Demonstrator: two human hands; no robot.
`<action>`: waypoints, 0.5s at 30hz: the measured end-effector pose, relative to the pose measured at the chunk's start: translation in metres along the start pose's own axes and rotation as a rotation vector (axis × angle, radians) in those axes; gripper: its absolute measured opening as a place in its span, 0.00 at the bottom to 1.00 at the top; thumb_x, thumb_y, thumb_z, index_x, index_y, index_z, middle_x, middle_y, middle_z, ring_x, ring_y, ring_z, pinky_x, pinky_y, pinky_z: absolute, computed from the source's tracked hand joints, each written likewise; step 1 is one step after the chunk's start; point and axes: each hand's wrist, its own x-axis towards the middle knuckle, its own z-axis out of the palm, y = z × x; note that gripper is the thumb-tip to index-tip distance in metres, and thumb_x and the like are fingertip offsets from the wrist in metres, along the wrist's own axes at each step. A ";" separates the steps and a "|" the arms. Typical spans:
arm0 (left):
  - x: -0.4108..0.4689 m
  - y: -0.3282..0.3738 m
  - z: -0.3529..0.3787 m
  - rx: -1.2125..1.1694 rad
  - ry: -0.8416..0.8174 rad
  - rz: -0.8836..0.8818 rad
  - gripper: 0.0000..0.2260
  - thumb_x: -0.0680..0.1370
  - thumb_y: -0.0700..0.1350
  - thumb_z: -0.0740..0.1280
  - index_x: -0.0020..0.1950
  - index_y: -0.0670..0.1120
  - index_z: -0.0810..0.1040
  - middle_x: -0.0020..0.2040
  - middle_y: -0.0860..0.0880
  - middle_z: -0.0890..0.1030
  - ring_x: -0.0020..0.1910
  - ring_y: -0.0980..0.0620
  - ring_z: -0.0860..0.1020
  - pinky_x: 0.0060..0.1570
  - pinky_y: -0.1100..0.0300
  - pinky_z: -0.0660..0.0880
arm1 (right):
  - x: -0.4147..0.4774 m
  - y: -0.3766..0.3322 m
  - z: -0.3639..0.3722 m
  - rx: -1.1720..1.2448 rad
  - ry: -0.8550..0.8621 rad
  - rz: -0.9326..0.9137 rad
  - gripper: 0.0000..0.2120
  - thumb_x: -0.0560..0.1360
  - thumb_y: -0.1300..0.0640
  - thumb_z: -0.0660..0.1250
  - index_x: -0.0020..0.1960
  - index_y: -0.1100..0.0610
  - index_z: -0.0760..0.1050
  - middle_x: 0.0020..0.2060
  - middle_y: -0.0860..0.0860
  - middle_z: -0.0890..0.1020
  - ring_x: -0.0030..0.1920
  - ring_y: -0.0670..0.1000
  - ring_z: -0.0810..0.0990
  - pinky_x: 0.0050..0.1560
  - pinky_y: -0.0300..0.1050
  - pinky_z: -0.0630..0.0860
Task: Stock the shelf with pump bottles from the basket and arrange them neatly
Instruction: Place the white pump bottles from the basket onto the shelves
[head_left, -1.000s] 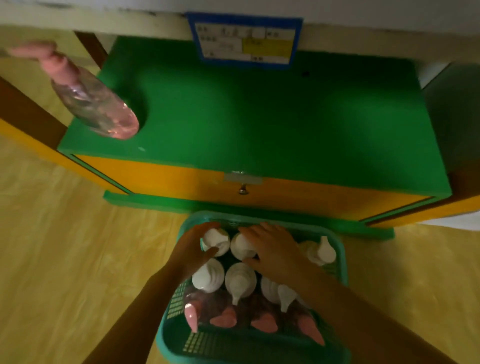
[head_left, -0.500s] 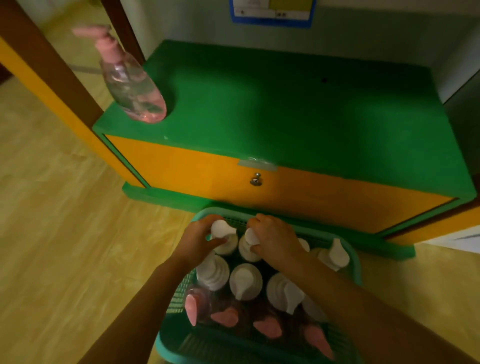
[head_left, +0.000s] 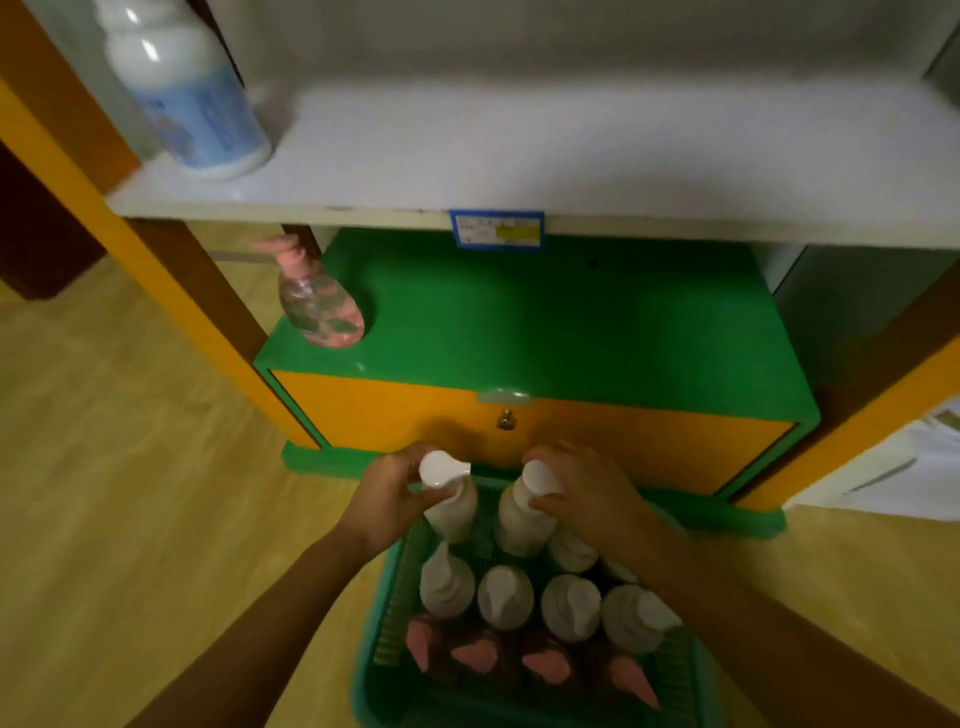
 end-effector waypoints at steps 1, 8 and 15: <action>-0.002 0.011 -0.008 -0.016 0.007 0.011 0.17 0.66 0.55 0.73 0.51 0.51 0.77 0.48 0.53 0.82 0.47 0.58 0.79 0.48 0.54 0.78 | -0.005 -0.006 -0.013 0.018 0.028 -0.008 0.18 0.72 0.53 0.66 0.61 0.54 0.71 0.60 0.52 0.75 0.59 0.54 0.73 0.53 0.45 0.69; -0.023 0.085 -0.070 -0.050 0.004 0.143 0.22 0.63 0.60 0.69 0.52 0.49 0.79 0.49 0.52 0.83 0.48 0.56 0.80 0.49 0.53 0.79 | -0.046 -0.065 -0.100 0.114 0.230 -0.035 0.19 0.69 0.52 0.70 0.59 0.53 0.71 0.56 0.51 0.78 0.55 0.51 0.76 0.52 0.44 0.72; -0.044 0.161 -0.147 0.034 0.049 0.257 0.20 0.66 0.59 0.68 0.49 0.46 0.79 0.45 0.48 0.83 0.43 0.50 0.80 0.45 0.50 0.78 | -0.086 -0.134 -0.191 0.130 0.333 -0.013 0.18 0.70 0.53 0.70 0.58 0.52 0.71 0.56 0.51 0.78 0.55 0.52 0.76 0.54 0.46 0.74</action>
